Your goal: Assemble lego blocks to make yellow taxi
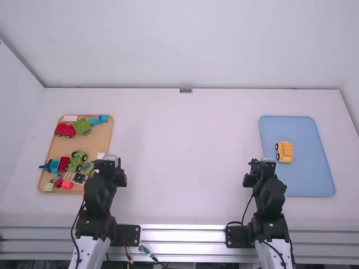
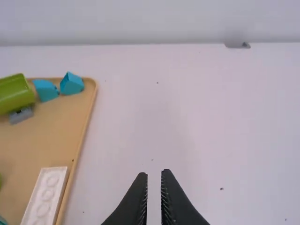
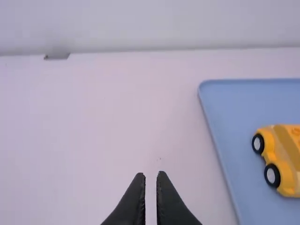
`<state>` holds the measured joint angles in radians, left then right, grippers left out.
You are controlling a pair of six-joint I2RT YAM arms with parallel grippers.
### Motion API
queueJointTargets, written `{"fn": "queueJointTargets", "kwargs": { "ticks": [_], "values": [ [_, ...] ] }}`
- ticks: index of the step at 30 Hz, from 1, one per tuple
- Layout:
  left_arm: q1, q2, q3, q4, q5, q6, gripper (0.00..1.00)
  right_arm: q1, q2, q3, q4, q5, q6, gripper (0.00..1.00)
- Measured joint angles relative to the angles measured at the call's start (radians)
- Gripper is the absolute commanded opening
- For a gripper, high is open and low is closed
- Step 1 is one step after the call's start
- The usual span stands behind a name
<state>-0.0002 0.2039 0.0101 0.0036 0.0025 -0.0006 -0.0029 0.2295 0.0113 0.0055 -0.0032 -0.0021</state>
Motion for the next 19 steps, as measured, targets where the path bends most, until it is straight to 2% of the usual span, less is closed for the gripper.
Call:
{"fn": "queueJointTargets", "kwargs": {
  "ticks": [4,19],
  "values": [
    [0.0,-0.053,0.0,0.0,0.0,0.0,0.0,0.0,-0.057,0.0,0.0,0.001,-0.001,0.0],
    [0.0,-0.196,0.0,0.0,0.0,0.0,0.0,0.0,-0.22,0.0,0.0,0.0,-0.001,0.0]
  ]
}}
